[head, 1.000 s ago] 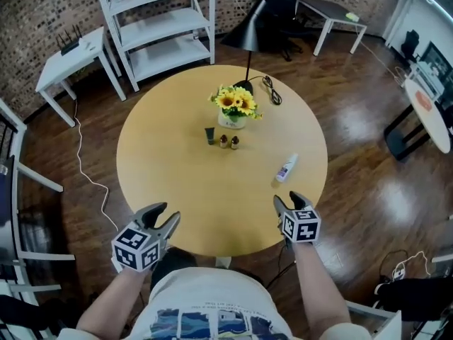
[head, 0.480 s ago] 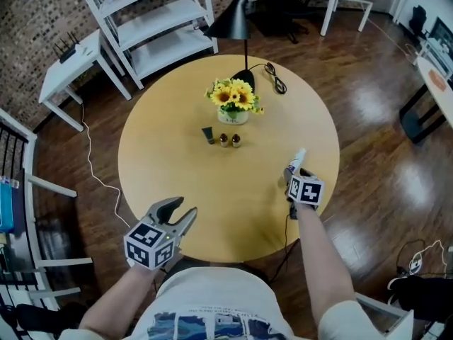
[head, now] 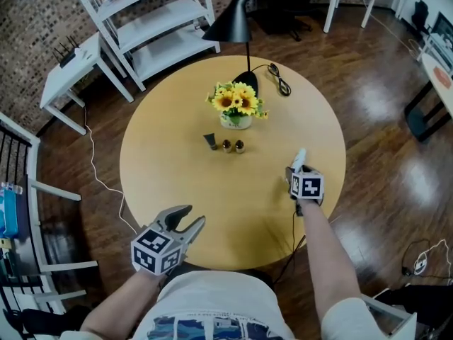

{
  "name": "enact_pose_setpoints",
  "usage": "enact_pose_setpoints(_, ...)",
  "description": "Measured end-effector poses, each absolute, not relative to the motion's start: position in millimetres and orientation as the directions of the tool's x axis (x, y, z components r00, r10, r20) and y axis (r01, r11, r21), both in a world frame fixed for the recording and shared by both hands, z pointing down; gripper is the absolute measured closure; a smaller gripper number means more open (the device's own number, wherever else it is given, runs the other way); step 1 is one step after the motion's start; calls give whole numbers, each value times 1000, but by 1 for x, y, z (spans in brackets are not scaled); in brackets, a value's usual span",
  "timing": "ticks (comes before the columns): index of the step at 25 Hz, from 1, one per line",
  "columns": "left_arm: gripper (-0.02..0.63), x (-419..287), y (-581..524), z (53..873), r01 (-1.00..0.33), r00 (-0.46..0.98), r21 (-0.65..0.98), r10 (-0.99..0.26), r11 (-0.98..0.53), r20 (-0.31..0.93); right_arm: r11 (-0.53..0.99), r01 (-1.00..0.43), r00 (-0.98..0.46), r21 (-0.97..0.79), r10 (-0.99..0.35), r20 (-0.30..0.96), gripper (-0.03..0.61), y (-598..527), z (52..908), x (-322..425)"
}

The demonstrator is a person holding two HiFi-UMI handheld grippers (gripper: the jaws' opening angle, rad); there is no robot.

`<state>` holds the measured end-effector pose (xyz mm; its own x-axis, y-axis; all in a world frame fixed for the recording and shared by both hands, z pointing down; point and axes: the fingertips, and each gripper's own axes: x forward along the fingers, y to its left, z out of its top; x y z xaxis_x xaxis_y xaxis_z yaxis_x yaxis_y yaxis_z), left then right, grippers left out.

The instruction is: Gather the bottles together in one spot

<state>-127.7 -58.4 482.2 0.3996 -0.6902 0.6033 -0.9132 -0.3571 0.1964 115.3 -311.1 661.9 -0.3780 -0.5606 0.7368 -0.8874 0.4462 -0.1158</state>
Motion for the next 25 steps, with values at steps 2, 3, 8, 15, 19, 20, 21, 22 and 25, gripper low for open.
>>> enact_pose_setpoints(2,451,-123,-61,482,-907,412,198,-684,-372,601,486,-869,-377,-96,-522,765,293,-311,662,115)
enact_pose_setpoints(3,453,-121,-61,482,-904,417,197,-682,-379,601,506,-859,-369,-81,-500,783,299,-308,662,117)
enact_pose_setpoints(8,453,-117,-61,485,-898,430,208,-671,-388,603,563,-824,-338,-69,-389,857,297,-293,673,134)
enact_pose_setpoints(15,451,-117,-59,487,-896,431,205,-664,-393,611,719,-689,-303,87,-395,867,322,-295,674,136)
enact_pose_setpoints(19,452,-111,-60,487,-891,439,203,-660,-406,609,736,-659,-293,157,-442,848,373,-302,675,134)
enact_pose_setpoints(20,453,-110,-61,487,-890,442,202,-660,-409,607,728,-669,-298,147,-444,845,374,-301,676,135)
enact_pose_setpoints(21,453,-110,-61,486,-888,444,201,-660,-413,606,723,-679,-315,126,-442,840,376,-297,675,134)
enact_pose_setpoints(22,453,-110,-62,485,-887,447,200,-660,-417,604,721,-687,-348,92,-437,829,377,-291,672,132)
enact_pose_setpoints(25,453,-115,-69,481,-879,461,204,-657,-432,597,711,-699,-508,-82,-413,756,379,-265,653,117)
